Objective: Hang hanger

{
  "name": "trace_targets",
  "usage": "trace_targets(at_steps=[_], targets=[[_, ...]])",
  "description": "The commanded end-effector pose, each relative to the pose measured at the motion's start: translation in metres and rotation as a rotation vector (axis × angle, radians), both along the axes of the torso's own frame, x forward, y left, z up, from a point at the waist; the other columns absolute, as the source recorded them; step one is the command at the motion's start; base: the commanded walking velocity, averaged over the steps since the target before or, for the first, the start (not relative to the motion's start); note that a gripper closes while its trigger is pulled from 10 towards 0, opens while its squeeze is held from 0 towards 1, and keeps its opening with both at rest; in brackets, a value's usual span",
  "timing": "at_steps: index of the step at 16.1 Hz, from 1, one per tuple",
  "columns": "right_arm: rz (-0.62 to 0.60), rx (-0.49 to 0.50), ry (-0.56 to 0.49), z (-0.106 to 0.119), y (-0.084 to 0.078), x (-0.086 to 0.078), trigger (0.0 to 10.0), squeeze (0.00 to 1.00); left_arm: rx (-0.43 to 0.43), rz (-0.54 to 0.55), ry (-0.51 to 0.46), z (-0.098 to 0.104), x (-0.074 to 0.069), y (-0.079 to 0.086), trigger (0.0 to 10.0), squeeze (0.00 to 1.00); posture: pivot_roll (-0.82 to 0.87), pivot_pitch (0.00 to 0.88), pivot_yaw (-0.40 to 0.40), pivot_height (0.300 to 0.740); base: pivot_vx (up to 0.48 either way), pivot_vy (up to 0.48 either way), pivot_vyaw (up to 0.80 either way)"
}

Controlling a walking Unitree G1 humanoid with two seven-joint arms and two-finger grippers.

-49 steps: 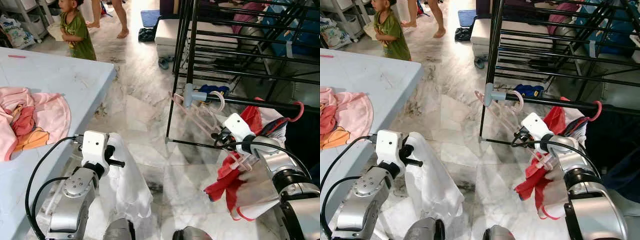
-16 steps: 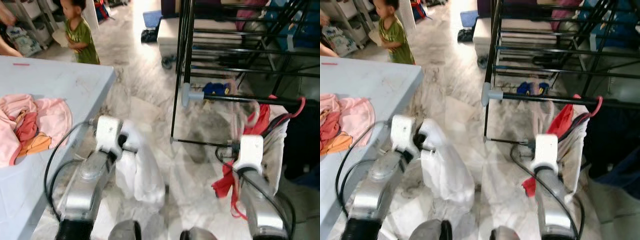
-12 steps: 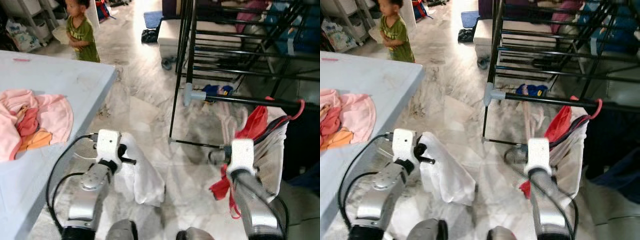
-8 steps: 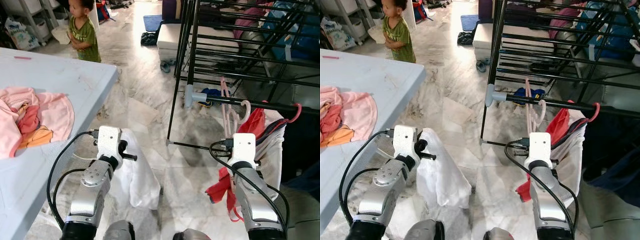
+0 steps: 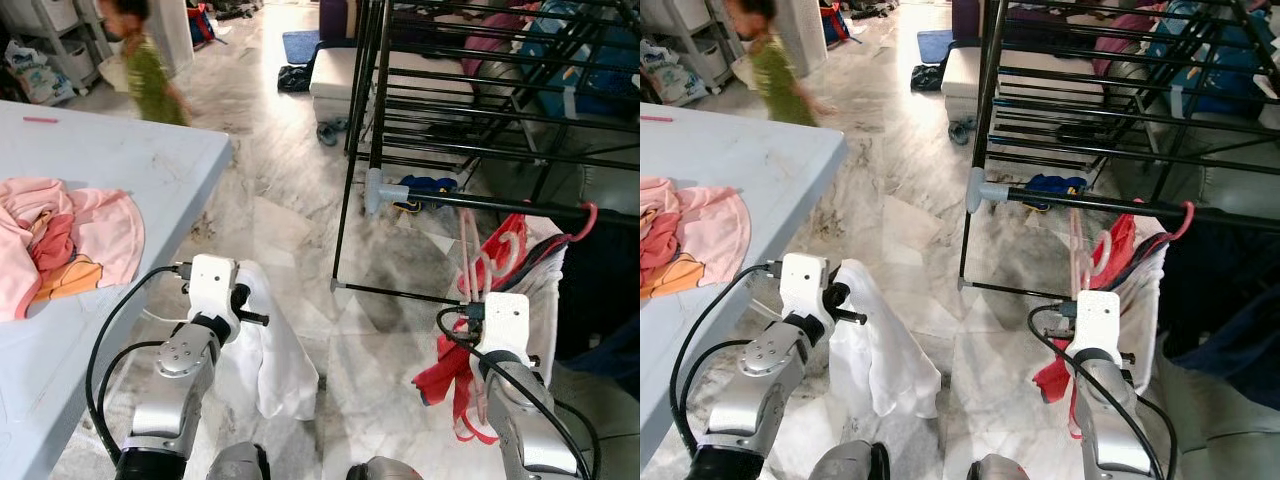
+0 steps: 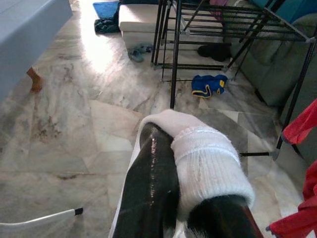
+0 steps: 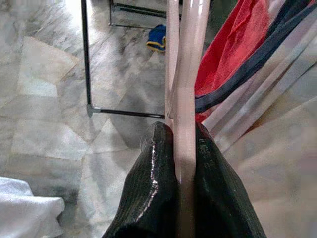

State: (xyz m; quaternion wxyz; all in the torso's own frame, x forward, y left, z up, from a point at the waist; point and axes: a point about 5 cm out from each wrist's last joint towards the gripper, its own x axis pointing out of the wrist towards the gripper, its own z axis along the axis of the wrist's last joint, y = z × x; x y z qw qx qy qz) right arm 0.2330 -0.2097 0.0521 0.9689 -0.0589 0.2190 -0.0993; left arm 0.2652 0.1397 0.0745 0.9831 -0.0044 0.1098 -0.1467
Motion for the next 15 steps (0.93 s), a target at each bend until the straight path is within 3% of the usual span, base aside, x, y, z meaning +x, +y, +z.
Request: trace_targets(at_steps=[1, 3, 4, 8, 15], targets=[[-0.001, -0.069, -0.023, 0.007, 0.0, 0.005, 10.0, 0.0, 0.004, -0.037, -0.057, 0.014, 0.003, -0.004, 10.0, 0.0, -0.02, 0.02, -0.003, 0.74, -0.255, 0.0, 0.0], [0.016, -0.074, -0.044, 0.009, 0.003, 0.01, 10.0, 0.0, 0.006, -0.046, -0.063, 0.017, 0.005, -0.003, 10.0, 0.0, -0.01, 0.028, 0.001, 0.74, -0.263, 0.0, 0.0], [0.039, -0.167, -0.067, 0.014, 0.001, 0.014, 10.0, 0.0, 0.013, -0.05, -0.063, 0.018, 0.005, -0.001, 10.0, 0.0, -0.01, 0.03, 0.001, 0.74, -0.262, 0.0, 0.0], [0.051, -0.05, -0.038, 0.012, 0.005, 0.015, 10.0, 0.0, 0.026, -0.044, -0.059, 0.018, 0.004, 0.004, 10.0, 0.0, 0.0, 0.039, -0.005, 0.74, -0.267, 0.0, 0.0], [0.001, 0.011, -0.048, 0.01, 0.001, 0.016, 10.0, 0.0, 0.034, -0.065, -0.059, 0.02, 0.003, 0.002, 10.0, 0.0, 0.01, 0.039, -0.001, 0.74, -0.266, 0.0, 0.0]])
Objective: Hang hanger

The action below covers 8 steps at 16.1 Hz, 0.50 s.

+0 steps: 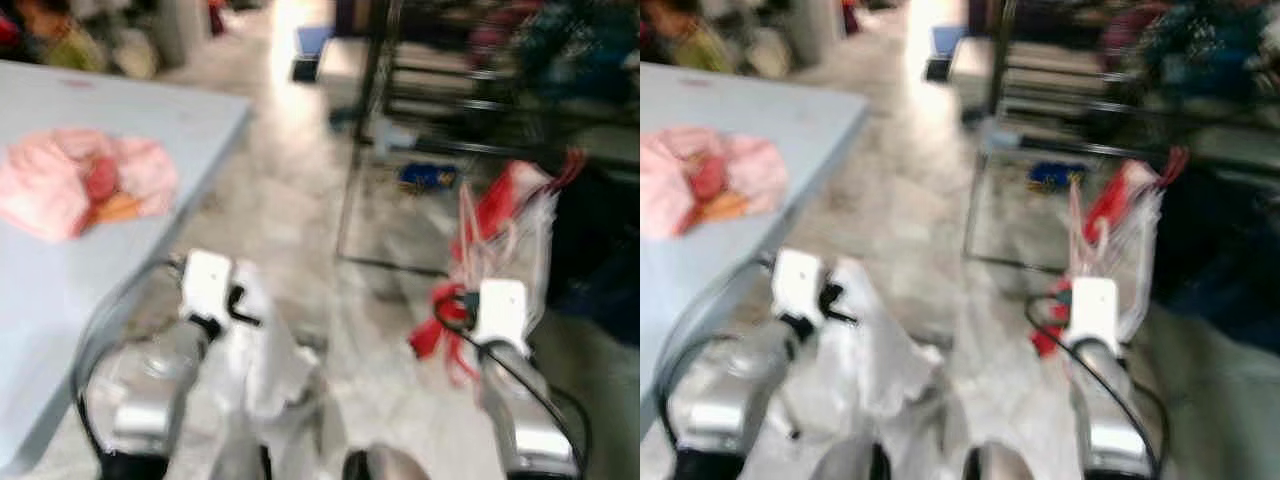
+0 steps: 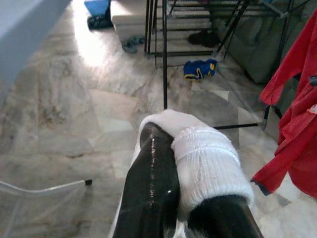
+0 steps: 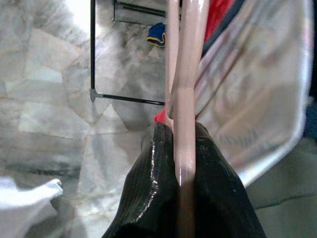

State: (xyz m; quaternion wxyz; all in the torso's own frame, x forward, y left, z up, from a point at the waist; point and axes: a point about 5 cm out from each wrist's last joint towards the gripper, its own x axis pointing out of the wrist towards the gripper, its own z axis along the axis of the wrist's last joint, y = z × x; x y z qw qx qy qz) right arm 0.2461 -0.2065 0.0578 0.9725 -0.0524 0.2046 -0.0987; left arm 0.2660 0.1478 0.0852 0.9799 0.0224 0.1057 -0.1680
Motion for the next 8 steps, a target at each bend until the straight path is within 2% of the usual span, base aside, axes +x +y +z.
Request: trace_targets(at_steps=[1, 4, 5, 8], targets=[[-0.006, 0.013, -0.02, 0.0042, -0.0018, 0.0027, 10.0, 0.0, -0.012, -0.019, -0.044, 0.0096, 0.0028, -0.0061, 10.0, 0.0, 0.01, 0.039, 0.0, 0.74, -0.262, 0.0, 0.0], [-0.01, 0.025, -0.013, 0.0031, 0.0007, 0.0029, 10.0, 0.0, -0.009, -0.024, -0.043, 0.0094, 0.0019, -0.0072, 10.0, 0.0, 0.01, 0.039, 0.0, 0.74, -0.266, 0.0, 0.0], [-0.01, 0.03, -0.009, 0.0025, 0.0014, 0.0034, 10.0, 0.0, -0.008, -0.026, -0.042, 0.0092, 0.001, -0.008, 10.0, 0.0, 0.01, 0.042, 0.003, 0.74, -0.247, 0.0, -0.8], [-0.013, 0.036, -0.005, 0.0023, 0.0023, 0.0045, 10.0, 0.0, -0.007, -0.035, -0.04, 0.0086, -0.0005, -0.0102, 10.0, 0.0, 0.01, 0.042, 0.001, 0.74, 0.0, 0.0, -0.8]])
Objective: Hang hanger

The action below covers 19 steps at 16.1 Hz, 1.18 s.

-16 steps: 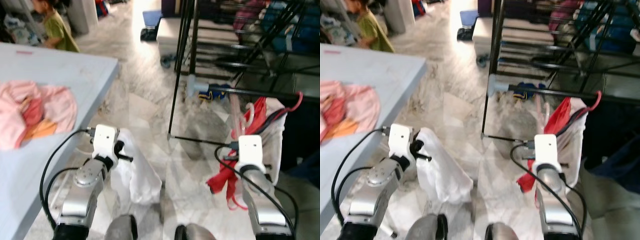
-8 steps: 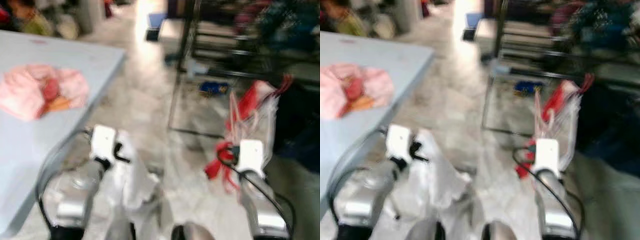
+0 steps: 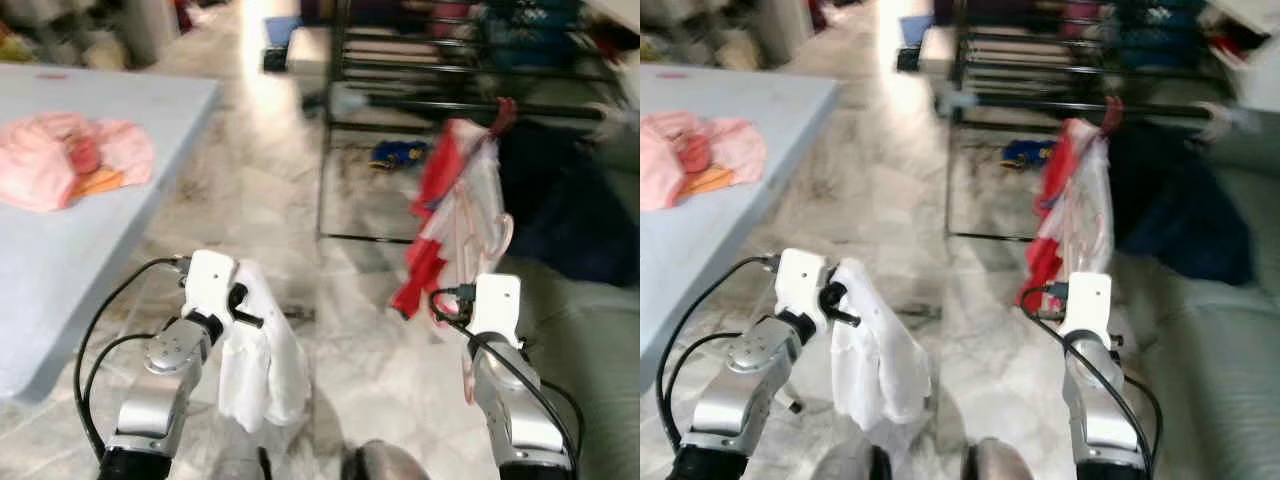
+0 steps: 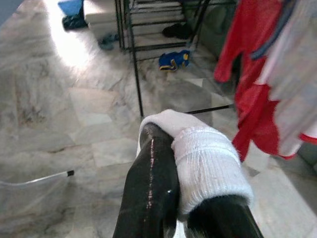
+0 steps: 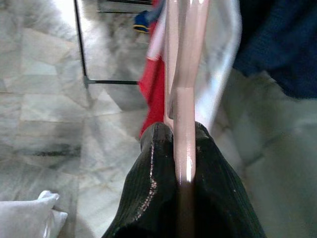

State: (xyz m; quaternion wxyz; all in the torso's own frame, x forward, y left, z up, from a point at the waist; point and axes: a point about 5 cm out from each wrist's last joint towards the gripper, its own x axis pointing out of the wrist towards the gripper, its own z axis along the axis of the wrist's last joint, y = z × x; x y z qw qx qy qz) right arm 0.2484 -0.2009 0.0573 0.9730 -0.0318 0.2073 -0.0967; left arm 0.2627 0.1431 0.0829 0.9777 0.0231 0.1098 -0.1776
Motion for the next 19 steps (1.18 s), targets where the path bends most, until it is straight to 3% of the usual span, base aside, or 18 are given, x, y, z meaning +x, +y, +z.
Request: trace_targets(at_steps=[1, 9, 19], targets=[[-0.009, -0.004, -0.006, 0.003, -0.003, 0.004, 10.0, 0.0, -0.017, -0.011, -0.045, 0.011, 0.004, -0.006, 10.0, 0.0, 0.01, 0.042, 0.0, 0.74, 0.0, 0.0, -0.8], [-0.01, 0.003, -0.008, 0.002, 0.002, 0.007, 10.0, 0.0, -0.073, -0.021, -0.036, 0.011, 0.005, -0.013, 10.0, 0.0, 0.0, 0.038, -0.011, 0.74, 0.0, 0.0, -0.8], [-0.024, -0.003, -0.007, 0.001, 0.001, 0.01, 10.0, 0.0, -0.106, -0.119, -0.046, 0.013, 0.001, -0.022, 10.0, 0.0, 0.0, 0.04, -0.008, 0.74, 0.0, 0.049, -0.8]])
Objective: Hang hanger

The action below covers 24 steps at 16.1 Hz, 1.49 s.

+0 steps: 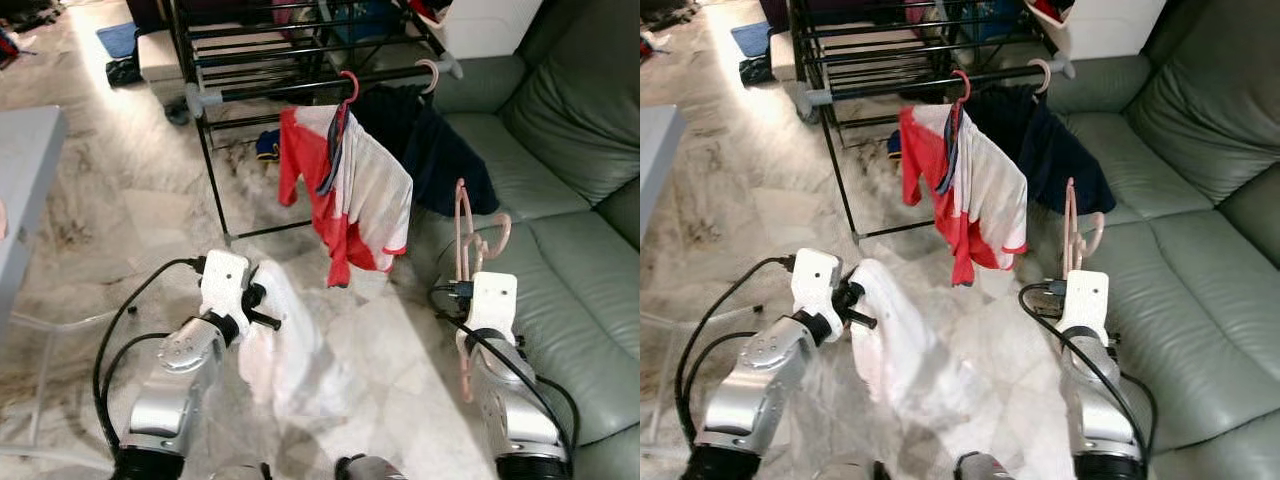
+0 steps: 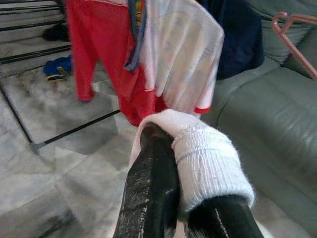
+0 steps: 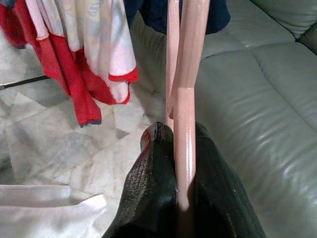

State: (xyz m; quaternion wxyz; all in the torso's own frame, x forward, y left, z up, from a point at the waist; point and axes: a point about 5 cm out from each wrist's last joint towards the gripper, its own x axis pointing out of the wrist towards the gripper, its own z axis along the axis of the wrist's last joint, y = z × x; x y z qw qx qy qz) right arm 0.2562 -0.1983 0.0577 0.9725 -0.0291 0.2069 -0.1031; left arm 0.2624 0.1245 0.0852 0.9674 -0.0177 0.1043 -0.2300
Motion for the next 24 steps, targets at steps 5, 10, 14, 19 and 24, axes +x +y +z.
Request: trace_targets(at_steps=[5, 10, 14, 19, 24], targets=[[-0.013, -0.008, 0.0, -0.0003, -0.0015, 0.0019, 10.0, 0.0, -0.044, -0.063, -0.059, 0.0131, -0.001, -0.0081, 10.0, 0.0, 0.0, 0.042, -0.011, 0.74, 0.17, 0.0, -0.8], [-0.017, -0.008, 0.007, -0.0019, -0.002, 0.0003, 10.0, 0.0, -0.046, -0.08, -0.057, 0.0133, -0.0029, -0.0098, 10.0, 0.0, 0.0, 0.047, -0.01, 0.74, 0.29, 0.0, -0.8], [-0.02, -0.01, 0.009, -0.0022, -0.0032, 0.0003, 10.0, 0.0, -0.051, -0.088, -0.051, 0.0131, -0.0043, -0.0109, 10.0, 0.0, 0.0, 0.048, -0.012, 0.74, 0.285, 0.0, -0.79], [-0.006, -0.021, 0.0, -0.0015, -0.003, 0.002, 10.0, 0.0, -0.049, -0.062, -0.044, 0.0123, -0.0034, -0.0101, 10.0, 0.0, 0.0, 0.043, -0.019, 0.74, 0.05, 0.0, -0.32], [-0.005, -0.025, -0.001, -0.0017, -0.0035, 0.0022, 10.0, 0.0, -0.045, -0.058, -0.036, 0.0115, -0.0035, -0.0103, 10.0, 0.0, 0.0, 0.041, -0.021, 0.74, 0.0, 0.0, 0.0]])
